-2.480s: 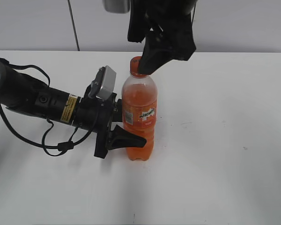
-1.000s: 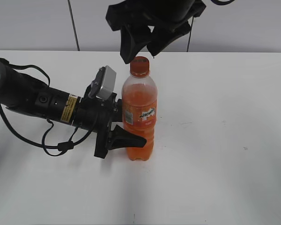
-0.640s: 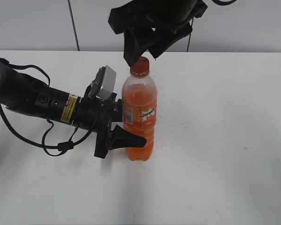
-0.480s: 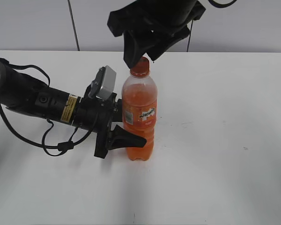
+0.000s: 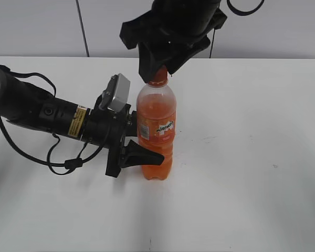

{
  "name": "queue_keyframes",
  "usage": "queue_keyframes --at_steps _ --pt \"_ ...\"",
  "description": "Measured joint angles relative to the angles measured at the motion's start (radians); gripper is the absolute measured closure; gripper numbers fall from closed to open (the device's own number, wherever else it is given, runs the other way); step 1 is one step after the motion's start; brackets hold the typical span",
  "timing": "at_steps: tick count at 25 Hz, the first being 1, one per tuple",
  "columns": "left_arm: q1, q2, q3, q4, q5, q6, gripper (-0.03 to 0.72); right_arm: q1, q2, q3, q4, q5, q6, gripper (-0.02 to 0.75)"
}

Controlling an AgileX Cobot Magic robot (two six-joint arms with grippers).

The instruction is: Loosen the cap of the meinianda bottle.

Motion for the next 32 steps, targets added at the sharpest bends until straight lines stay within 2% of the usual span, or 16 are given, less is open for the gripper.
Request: queue_keyframes --at_steps 3,6,12,15,23,25,28,32 --pt "0.0 0.0 0.0 0.0 0.0 0.0 0.281 0.0 0.0 0.0 0.0 0.002 0.0 0.385" --pt "0.0 0.0 0.0 0.0 0.001 0.0 0.281 0.0 0.0 -0.001 0.001 0.002 -0.001 0.461" --pt "0.0 0.0 0.0 -0.001 0.001 0.0 0.281 0.0 0.0 -0.002 0.001 0.002 -0.06 0.465" --pt "0.0 0.0 0.0 0.0 0.001 0.0 0.281 0.0 0.0 -0.002 0.004 0.004 -0.234 0.465" --pt "0.0 0.0 -0.001 0.009 0.002 0.0 0.281 0.0 0.0 -0.003 -0.018 0.006 -0.922 0.465" --pt "0.0 0.0 -0.001 0.009 0.003 0.0 0.281 0.002 0.0 -0.005 -0.028 0.008 -1.039 0.465" --pt "0.0 0.0 -0.001 0.01 0.003 -0.001 0.281 0.003 0.0 -0.005 -0.034 0.006 -1.153 0.465" --pt "0.0 0.0 -0.001 0.01 0.003 -0.002 0.281 0.005 0.0 -0.005 -0.037 0.004 -1.2 0.465"
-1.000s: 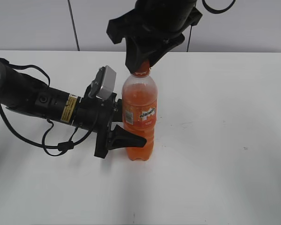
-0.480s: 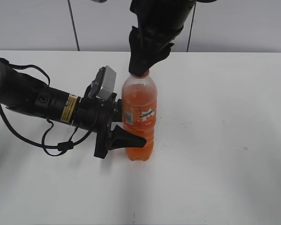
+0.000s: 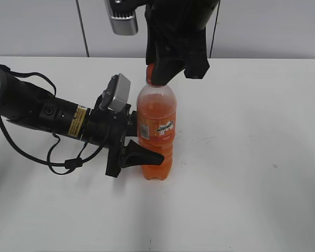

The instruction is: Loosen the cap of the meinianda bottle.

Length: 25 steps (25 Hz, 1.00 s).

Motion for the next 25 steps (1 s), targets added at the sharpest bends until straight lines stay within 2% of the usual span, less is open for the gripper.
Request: queue_keyframes --at_steps 12,20,25 --pt "0.0 0.0 0.0 0.0 0.003 -0.002 0.281 0.001 0.0 0.0 -0.001 -0.009 -0.011 0.444" --pt "0.0 0.0 0.0 0.003 0.003 -0.001 0.281 0.001 0.0 0.001 -0.013 -0.015 -0.009 0.251" --pt "0.0 0.0 0.0 0.003 0.002 -0.001 0.281 0.001 -0.016 0.001 0.037 -0.012 0.013 0.227"
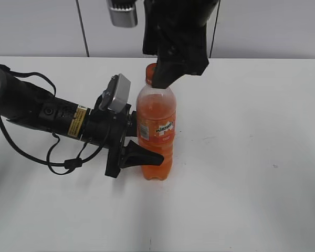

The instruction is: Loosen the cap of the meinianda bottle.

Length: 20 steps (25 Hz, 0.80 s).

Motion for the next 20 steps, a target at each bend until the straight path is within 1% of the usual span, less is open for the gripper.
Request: queue_keyframes --at_steps 2,5,12,15,16,18,20 --pt "0.0 0.0 0.0 0.0 0.0 0.0 0.281 0.0 -0.024 0.0 0.025 0.005 0.037 0.225" --pt "0.0 0.0 0.0 0.001 0.0 0.0 0.281 0.0 -0.063 -0.001 0.038 0.006 0.189 0.225" --pt "0.0 0.0 0.0 0.001 0.0 0.0 0.281 0.0 -0.085 -0.001 0.032 0.007 0.683 0.225" --pt "0.0 0.0 0.0 0.001 0.0 0.0 0.281 0.0 -0.085 -0.001 0.008 0.007 1.009 0.225" --pt "0.0 0.0 0.0 0.001 0.0 0.0 0.281 0.0 -0.085 -0.001 -0.009 0.007 1.083 0.225" --pt "0.0 0.0 0.0 0.002 0.0 0.0 0.281 0.0 -0.085 -0.001 -0.038 0.007 1.184 0.225" --pt "0.0 0.0 0.0 0.002 -0.001 0.0 0.281 0.0 -0.085 -0.001 -0.053 0.007 1.226 0.225"
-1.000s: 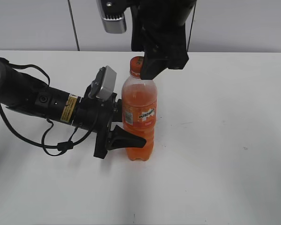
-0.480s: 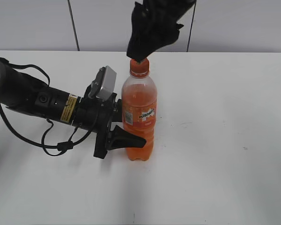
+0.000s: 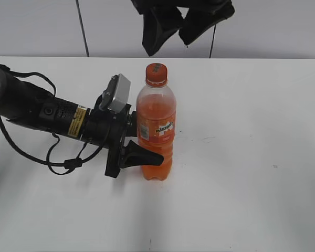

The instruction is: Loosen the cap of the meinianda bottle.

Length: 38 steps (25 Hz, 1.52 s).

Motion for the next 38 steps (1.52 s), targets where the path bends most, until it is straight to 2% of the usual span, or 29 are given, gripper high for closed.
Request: queue_keyframes --at_steps 13,20,29,38 --pt "0.0 0.0 0.0 0.0 0.0 0.0 0.281 0.0 0.071 0.0 0.036 0.0 0.019 0.226" --pt "0.0 0.0 0.0 0.0 -0.001 0.0 0.285 0.0 0.071 0.0 0.035 0.0 0.019 0.285" --pt "0.0 0.0 0.0 0.0 -0.001 0.0 0.285 0.0 0.092 0.0 0.045 -0.001 0.018 0.293" --pt "0.0 0.0 0.0 0.001 -0.001 0.0 0.285 0.0 0.092 0.0 0.048 0.004 0.018 0.406"
